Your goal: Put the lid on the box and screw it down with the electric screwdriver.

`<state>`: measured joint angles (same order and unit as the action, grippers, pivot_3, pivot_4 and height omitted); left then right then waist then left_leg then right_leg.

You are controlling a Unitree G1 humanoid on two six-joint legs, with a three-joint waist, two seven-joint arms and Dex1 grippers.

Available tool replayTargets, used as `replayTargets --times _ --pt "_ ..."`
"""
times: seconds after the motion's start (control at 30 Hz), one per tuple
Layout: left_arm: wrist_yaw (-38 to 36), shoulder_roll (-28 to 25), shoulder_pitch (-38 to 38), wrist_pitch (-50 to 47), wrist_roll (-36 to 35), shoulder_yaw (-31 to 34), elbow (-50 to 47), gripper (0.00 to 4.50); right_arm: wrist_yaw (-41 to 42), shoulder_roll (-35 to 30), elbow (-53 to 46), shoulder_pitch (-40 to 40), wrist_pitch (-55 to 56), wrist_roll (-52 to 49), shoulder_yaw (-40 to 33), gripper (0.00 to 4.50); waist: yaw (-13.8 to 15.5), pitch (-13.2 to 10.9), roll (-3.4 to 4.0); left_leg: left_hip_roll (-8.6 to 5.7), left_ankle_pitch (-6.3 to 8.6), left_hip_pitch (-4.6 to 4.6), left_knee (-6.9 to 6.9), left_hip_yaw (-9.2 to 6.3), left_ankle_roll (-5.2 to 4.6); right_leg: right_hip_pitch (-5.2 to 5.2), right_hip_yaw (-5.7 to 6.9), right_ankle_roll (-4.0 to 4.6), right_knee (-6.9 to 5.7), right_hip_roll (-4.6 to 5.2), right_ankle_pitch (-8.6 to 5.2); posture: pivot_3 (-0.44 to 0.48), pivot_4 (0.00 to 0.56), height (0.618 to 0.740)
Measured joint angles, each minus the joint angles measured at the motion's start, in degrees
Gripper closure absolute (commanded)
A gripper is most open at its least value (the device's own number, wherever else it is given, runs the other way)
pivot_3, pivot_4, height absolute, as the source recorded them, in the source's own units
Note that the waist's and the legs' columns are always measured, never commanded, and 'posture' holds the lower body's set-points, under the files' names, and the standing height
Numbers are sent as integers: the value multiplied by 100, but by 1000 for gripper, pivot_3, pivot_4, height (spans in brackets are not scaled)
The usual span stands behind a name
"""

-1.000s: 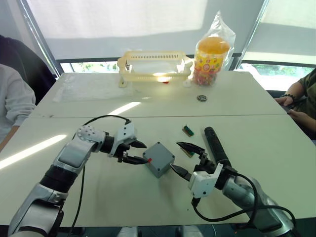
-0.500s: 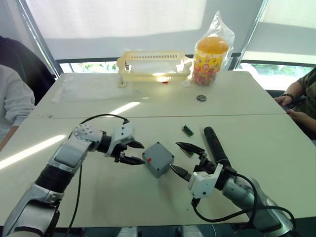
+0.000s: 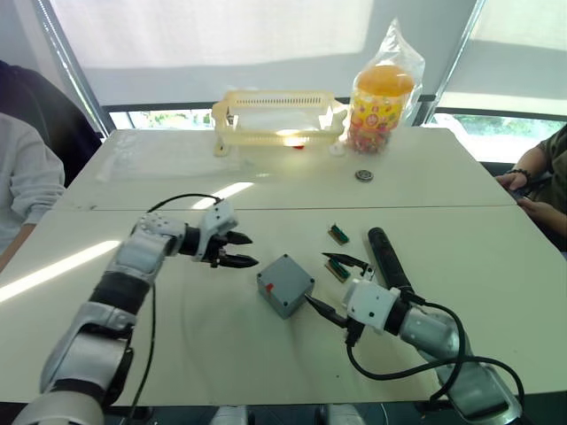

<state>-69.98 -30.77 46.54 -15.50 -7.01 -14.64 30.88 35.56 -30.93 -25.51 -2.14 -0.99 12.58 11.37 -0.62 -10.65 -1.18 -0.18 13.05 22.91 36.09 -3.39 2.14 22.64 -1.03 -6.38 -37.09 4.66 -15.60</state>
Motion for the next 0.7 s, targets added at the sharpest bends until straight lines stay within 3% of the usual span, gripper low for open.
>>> replayTargets --times 0.17,0.37,0.7 --pt "195 386 197 617 332 -40 677 1360 73 -14 59 -34 -117 21 78 47 -28 0 1 0 0 17 0 0 0 19 0 -2 -6 -1 1 0 150 740" --pt "158 410 178 737 409 -28 707 1360 79 -16 62 -32 -149 52 148 47 -13 0 1 0 0 20 2 0 0 21 1 -3 -8 -1 1 0 150 740" --pt "-8 305 -532 7 345 -10 -643 1360 83 -51 586 -212 -80 266 356 47 -17 0 1 0 0 20 3 -2 0 21 0 -3 -9 -1 1 0 150 740"
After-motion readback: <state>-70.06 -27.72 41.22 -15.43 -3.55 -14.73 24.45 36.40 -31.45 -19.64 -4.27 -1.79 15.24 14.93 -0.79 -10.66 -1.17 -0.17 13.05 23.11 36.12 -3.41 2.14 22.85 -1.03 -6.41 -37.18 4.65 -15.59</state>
